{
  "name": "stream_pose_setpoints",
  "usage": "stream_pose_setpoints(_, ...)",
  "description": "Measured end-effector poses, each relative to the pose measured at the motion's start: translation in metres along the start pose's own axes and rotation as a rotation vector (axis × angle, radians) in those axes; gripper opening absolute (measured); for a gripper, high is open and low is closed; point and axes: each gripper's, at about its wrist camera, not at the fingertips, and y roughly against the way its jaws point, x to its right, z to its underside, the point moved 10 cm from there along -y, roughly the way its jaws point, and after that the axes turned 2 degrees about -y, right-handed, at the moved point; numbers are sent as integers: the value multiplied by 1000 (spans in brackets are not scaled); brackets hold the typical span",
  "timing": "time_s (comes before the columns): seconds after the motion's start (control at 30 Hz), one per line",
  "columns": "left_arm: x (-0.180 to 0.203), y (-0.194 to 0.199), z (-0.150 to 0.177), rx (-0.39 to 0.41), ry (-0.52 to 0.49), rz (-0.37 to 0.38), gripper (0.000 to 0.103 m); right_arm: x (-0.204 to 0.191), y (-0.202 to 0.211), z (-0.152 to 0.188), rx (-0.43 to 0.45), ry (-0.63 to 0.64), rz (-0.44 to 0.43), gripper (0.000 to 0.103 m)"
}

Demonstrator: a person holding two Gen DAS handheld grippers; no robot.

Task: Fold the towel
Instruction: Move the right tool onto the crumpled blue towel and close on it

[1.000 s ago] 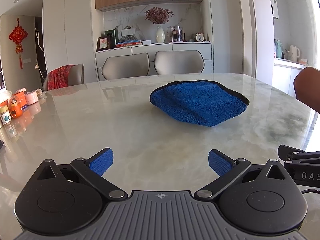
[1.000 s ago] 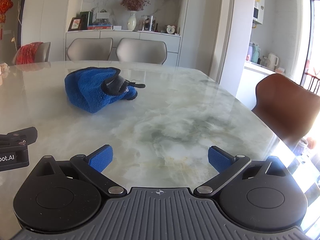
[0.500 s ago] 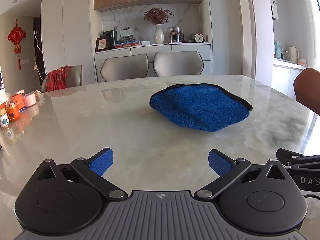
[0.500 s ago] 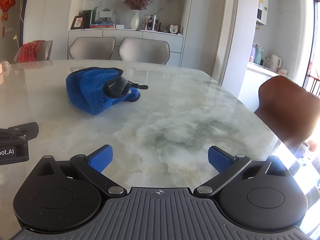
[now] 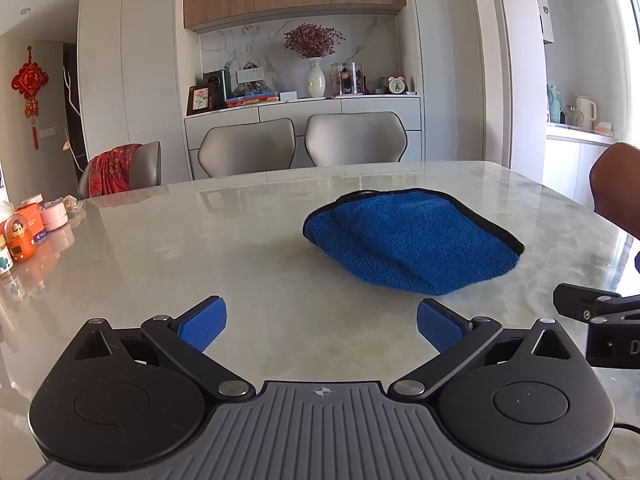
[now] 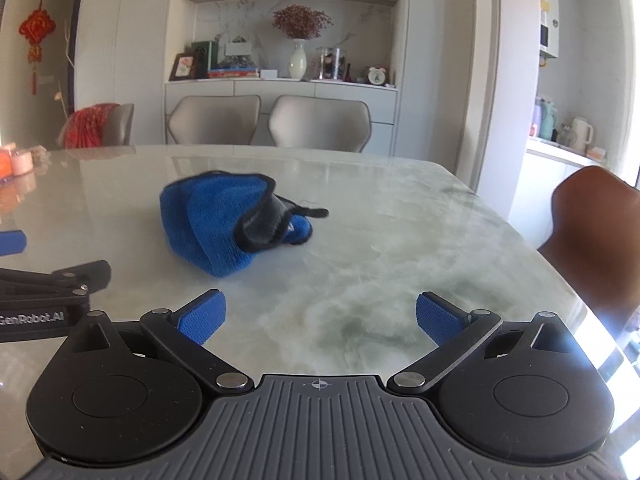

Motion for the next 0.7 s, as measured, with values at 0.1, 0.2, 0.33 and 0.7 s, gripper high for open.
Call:
stream_pose_setpoints(0.1,-4,-5,-9,16,-9,0,103,-1,-3,-12,20,2,-44,103)
stream_pose_setpoints(0.2,-8,-10,-19,28,-16,15,103,-3,-5,-27,51,-7,-113,103)
stream_pose_setpoints(0.33,-14,-18,-32,52,-39,21,103,-5,-11,-43,47,-41,-216,103)
stream_pose_setpoints(0.7,-14,-45,-60,115,-128,96,103,1,-34,-86,27,-68,-463,102)
